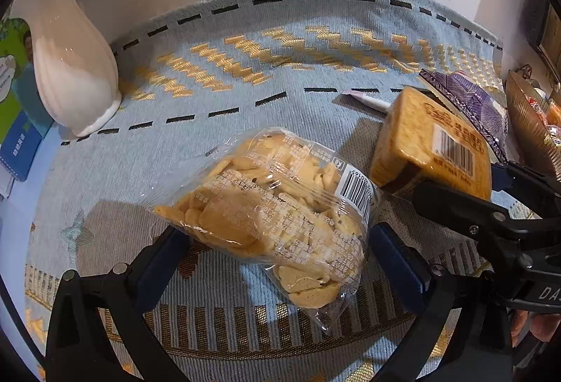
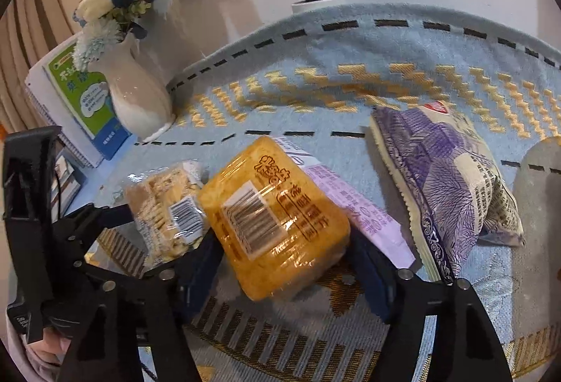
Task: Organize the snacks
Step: 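Grasp the clear cracker bag with the left gripper while the right grasps the yellow square cake pack, then lift both packs off the tablecloth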
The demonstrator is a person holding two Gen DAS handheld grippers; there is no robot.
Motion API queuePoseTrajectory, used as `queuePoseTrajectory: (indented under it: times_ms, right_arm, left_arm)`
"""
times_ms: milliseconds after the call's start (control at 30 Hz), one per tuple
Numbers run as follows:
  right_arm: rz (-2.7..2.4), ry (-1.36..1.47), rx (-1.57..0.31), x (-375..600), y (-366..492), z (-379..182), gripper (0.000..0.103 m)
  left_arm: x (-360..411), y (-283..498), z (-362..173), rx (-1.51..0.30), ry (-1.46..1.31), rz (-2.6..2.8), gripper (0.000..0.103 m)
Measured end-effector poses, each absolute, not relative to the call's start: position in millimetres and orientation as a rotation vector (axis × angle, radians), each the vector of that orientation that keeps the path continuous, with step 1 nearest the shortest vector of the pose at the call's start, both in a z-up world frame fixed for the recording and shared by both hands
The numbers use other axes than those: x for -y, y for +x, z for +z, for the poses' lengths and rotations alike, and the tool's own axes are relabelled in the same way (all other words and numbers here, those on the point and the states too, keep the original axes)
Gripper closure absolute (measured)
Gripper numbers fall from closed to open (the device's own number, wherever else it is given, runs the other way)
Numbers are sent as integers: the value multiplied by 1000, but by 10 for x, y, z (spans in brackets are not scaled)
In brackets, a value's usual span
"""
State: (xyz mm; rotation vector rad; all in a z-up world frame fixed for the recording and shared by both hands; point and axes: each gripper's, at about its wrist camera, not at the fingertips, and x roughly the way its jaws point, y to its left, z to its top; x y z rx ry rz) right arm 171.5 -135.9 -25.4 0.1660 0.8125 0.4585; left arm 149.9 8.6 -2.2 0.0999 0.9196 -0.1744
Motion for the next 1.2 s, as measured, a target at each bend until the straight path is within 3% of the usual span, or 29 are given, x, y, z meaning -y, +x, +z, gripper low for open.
queuePoseTrajectory:
  times_ms: [33, 67, 100, 267, 500, 700, 767, 833, 900, 1033, 1067, 1100, 1200]
  right_arm:
    - [461, 171, -804, 1375, 1702, -238, 37]
    - [466, 181, -792, 1391, 1691, -224, 38]
    - [470, 193, -782, 1410, 1681, -215, 40]
    - [496, 233, -769, 1478, 1670, -188, 40]
    - [527, 218, -724, 1507, 1548, -105, 42]
    - [546, 90, -800, 1249, 1543, -145, 42]
    - [548, 50, -850, 1167, 1597, -204, 33]
    - [534, -14, -849, 1067, 1600, -192, 13]
    - [501, -91, -864, 960, 1598, -216, 12]
    - [469, -169, -845, 838, 1619, -191, 14]
    - [457, -167, -835, 844, 1618, -175, 20]
    - [449, -163, -827, 854, 1614, -160, 35]
    - [494, -127, -807, 916, 1591, -129, 40]
  left_arm:
    - [-100, 1486, -8, -911, 90, -182, 6]
    - [-110, 1430, 34, -895, 77, -200, 23]
    - [-142, 1402, 64, -878, 65, -219, 31]
    - [-245, 1370, 110, -865, 17, -244, 43]
    - [-555, 1281, 189, -806, -101, -214, 45]
    - [-656, 1274, 181, -783, -163, -141, 45]
    - [-653, 1296, 180, -784, -159, -129, 45]
    - [-650, 1319, 176, -790, -158, -122, 45]
    - [-669, 1354, 152, -811, -168, -119, 45]
    - [-715, 1363, 145, -820, -195, -130, 45]
    - [-719, 1354, 149, -816, -198, -131, 45]
    - [-717, 1349, 152, -813, -198, -133, 45]
    - [-690, 1355, 139, -817, -187, -131, 45]
